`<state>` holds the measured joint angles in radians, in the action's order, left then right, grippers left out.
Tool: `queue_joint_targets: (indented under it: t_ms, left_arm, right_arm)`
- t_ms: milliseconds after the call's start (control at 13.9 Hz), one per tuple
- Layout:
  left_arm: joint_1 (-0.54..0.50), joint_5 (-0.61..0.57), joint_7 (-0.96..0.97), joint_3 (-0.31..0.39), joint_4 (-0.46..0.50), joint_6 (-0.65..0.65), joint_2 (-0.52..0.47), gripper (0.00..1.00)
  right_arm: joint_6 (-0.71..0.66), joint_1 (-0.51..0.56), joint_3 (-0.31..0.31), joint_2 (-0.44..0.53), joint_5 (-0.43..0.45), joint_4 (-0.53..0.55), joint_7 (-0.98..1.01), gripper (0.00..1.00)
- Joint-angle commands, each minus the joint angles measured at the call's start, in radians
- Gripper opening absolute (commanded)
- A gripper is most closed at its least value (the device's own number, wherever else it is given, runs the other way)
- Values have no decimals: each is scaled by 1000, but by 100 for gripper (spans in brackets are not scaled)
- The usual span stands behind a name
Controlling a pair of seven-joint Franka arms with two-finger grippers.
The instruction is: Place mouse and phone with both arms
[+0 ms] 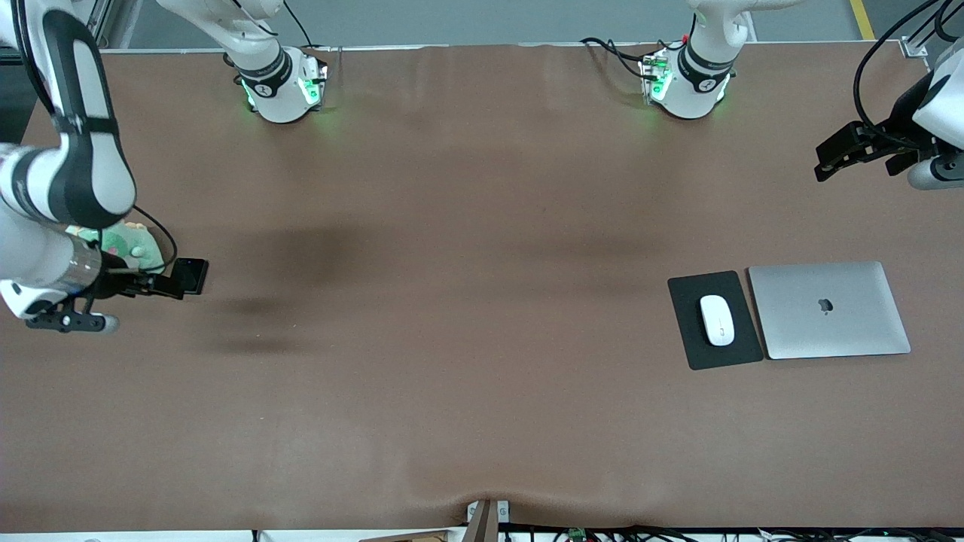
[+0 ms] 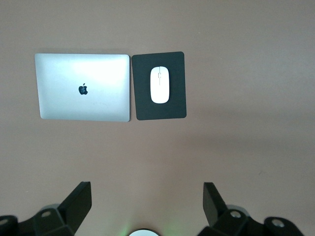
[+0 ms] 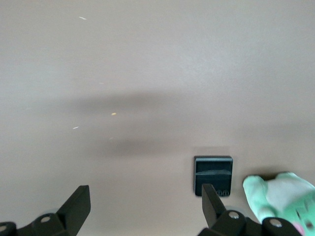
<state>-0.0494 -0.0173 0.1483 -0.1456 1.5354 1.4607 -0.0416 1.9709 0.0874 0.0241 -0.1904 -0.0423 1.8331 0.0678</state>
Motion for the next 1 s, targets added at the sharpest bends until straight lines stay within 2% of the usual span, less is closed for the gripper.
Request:
queue_joint_targets:
  t_ms: [0,143,358,430,645,932]
  left_arm:
    - [-6,22,-4,1,11,-11,-26,100]
    - [-6,22,-4,1,11,-11,-26,100]
    - [-6,22,-10,1,12,-17,-27,100]
    - [-6,22,-10,1,12,-19,-27,100]
    - [-6,22,-10,1,12,-19,-27,100]
    - [-6,22,-13,1,11,-19,-27,100]
  right_arm:
    - [-117,-31,2,126,12,-3,-23,100]
    - [-208,-38,-3,175,12,-44,-28,100]
    - [-436,-51,2,183,10,-219,-42,100]
    - [-473,-51,0,184,10,-245,-48,100]
    - [-486,-54,-4,233,10,-241,-51,100]
    - [-487,-45,-39,246,12,-233,-97,100]
